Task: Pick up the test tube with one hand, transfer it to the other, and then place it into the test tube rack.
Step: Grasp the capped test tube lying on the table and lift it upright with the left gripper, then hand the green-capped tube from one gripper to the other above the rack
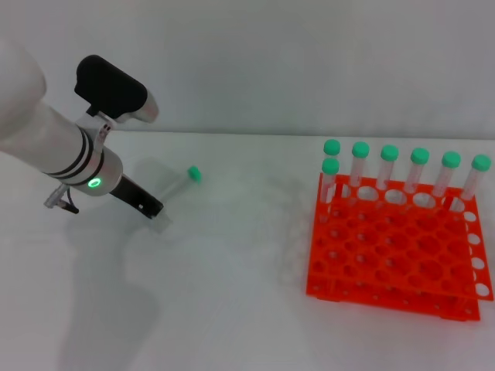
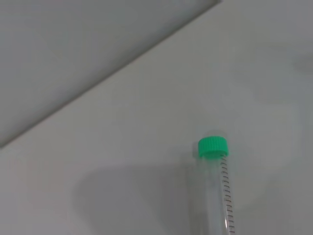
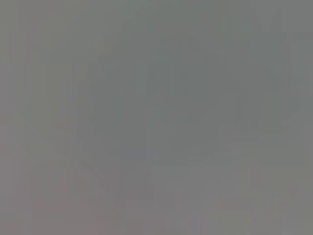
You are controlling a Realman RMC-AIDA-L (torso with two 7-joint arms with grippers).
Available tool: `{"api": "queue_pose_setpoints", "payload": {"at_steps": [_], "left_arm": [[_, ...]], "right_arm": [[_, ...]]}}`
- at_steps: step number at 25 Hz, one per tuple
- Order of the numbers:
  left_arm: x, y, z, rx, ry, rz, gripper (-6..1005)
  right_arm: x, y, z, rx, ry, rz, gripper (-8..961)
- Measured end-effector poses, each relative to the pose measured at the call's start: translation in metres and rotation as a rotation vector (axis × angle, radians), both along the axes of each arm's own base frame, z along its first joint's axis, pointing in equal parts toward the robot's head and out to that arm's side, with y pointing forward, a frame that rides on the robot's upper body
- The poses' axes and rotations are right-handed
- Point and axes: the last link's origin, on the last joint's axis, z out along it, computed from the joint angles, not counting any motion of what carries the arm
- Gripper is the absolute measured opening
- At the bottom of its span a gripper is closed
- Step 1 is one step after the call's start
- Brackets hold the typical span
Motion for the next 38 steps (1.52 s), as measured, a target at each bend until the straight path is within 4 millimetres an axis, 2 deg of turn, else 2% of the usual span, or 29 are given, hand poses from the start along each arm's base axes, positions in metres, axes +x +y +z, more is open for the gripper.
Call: {"api": "queue_pose_setpoints", "payload": {"at_steps": [4,8,13,17,20,23,27,31,38], "left_arm": [[0.005,0.007,-0.002,0.053,-0.002,-0.028,191],[0.019,0.019,-0.007,0.133,-0.054,-0.099,191],[0.041,0.028,-0.016,0.248,-0.220,-0.245,190],[0.046,0.025,-0.014,0.343,-0.370,-0.358,190],[0.046,0.012,-0.011,0.425,-0.529,-0.462,190],[0.045,-0.012,-0.011,0.531,-0.673,-0.607,190],[0.049,-0.045,-0.017,0.589,-0.794,-0.752,190],[0.057,-0.072,-0.031,0.636,-0.896,-0.808,190],[0.078,-0.092,-0.057,0.630,-1.018,-0.776,191]], "right_arm": [[0.001,0.000,0.000,0.001,0.002,-0.002,829],[-0.001,0.001,-0.001,-0.019,0.052,0.006,829],[-0.010,0.006,-0.007,-0.119,0.131,0.060,827],[-0.024,0.011,-0.009,-0.240,0.196,0.145,826],[-0.034,0.013,-0.002,-0.343,0.233,0.212,826],[-0.042,0.013,0.006,-0.416,0.250,0.268,825],[-0.055,0.011,0.023,-0.488,0.276,0.378,824],[-0.073,0.003,0.030,-0.536,0.262,0.515,823],[-0.098,0.002,0.026,-0.637,0.172,0.648,822]]}}
